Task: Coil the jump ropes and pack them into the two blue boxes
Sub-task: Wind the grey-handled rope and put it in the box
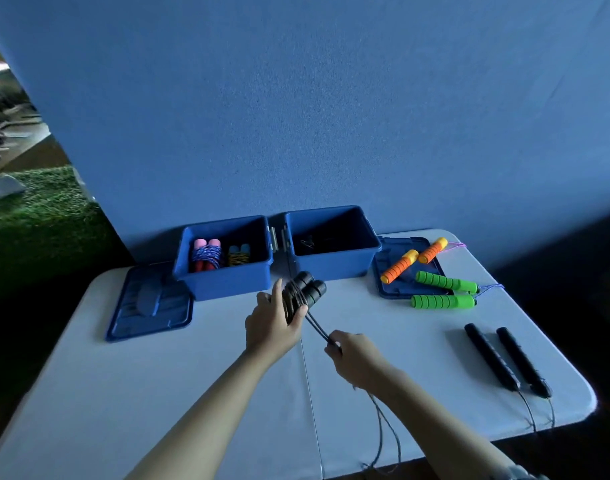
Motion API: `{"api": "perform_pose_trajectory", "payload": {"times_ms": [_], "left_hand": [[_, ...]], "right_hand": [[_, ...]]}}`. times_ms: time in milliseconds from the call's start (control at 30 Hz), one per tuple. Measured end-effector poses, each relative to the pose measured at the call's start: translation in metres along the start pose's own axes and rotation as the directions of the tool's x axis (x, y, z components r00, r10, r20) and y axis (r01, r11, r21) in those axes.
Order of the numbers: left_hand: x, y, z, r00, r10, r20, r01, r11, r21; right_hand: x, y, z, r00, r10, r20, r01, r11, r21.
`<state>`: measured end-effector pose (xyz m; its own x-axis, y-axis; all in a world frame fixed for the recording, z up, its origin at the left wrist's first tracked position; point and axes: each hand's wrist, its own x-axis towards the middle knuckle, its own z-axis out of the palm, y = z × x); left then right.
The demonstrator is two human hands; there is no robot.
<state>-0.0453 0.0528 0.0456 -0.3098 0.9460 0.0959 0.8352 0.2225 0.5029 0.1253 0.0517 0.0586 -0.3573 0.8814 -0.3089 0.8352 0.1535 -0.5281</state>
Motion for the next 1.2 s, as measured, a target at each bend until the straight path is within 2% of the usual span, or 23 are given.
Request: {"api": "perform_pose_trajectory", "payload": {"times_ms": [67,233,333,400,500,600,733,900,967,1067,1200], "left_hand": [[-0.001,0.0,0.003,0.999,0.012,0.042,-0.016,0.996,0.092],[0.003,0.002,0.004,1.0,-0.025,-0.006,0.025,0.985,0.169],[0.012,-0.006,0.001,0.999,-0.011,-0.031,0.018,0.97,0.241],[0.017,-0.015,-0.001,1.0,-0.013,0.018,0.008,0.959,0.283],[0.016,-0.028,0.003,0.991,0.081,0.108,-0.117,0.915,0.385],[0.008,-0.035,0.011,0.959,0.245,0.145,-0.282,0.891,0.357],[-0.006,-0.039,0.014,0.853,0.492,0.176,-0.518,0.838,0.172],[-0.023,-0.024,0.0,0.765,0.618,0.183,-0.624,0.781,-0.028],[-0.027,-0.018,-0.007,0.798,0.582,0.158,-0.558,0.812,-0.173],[-0.028,-0.014,-0.015,0.865,0.483,0.133,-0.406,0.831,-0.38],[-0.028,-0.008,-0.012,0.89,0.416,0.187,-0.238,0.774,-0.587]], "right_hand": [[0.0,-0.002,-0.004,0.999,0.01,0.041,-0.005,0.993,-0.117],[-0.003,-0.014,-0.01,0.997,0.053,0.053,-0.032,0.942,-0.335],[-0.005,-0.016,-0.006,0.994,0.054,0.095,-0.019,0.941,-0.338],[-0.007,-0.014,-0.005,0.997,0.02,0.071,0.002,0.957,-0.292],[-0.007,-0.015,-0.012,0.995,-0.101,0.003,0.097,0.944,-0.315],[-0.002,-0.016,-0.029,0.967,-0.246,-0.068,0.209,0.916,-0.342],[0.017,-0.004,-0.052,0.919,-0.377,-0.119,0.304,0.865,-0.398],[0.041,0.017,-0.059,0.927,-0.373,-0.035,0.337,0.871,-0.357],[0.047,0.023,-0.056,0.938,-0.347,-0.024,0.333,0.915,-0.226],[0.051,0.027,-0.052,0.951,-0.303,-0.065,0.309,0.939,0.15],[0.049,0.025,-0.038,0.979,-0.196,-0.051,0.201,0.906,0.373]]}}
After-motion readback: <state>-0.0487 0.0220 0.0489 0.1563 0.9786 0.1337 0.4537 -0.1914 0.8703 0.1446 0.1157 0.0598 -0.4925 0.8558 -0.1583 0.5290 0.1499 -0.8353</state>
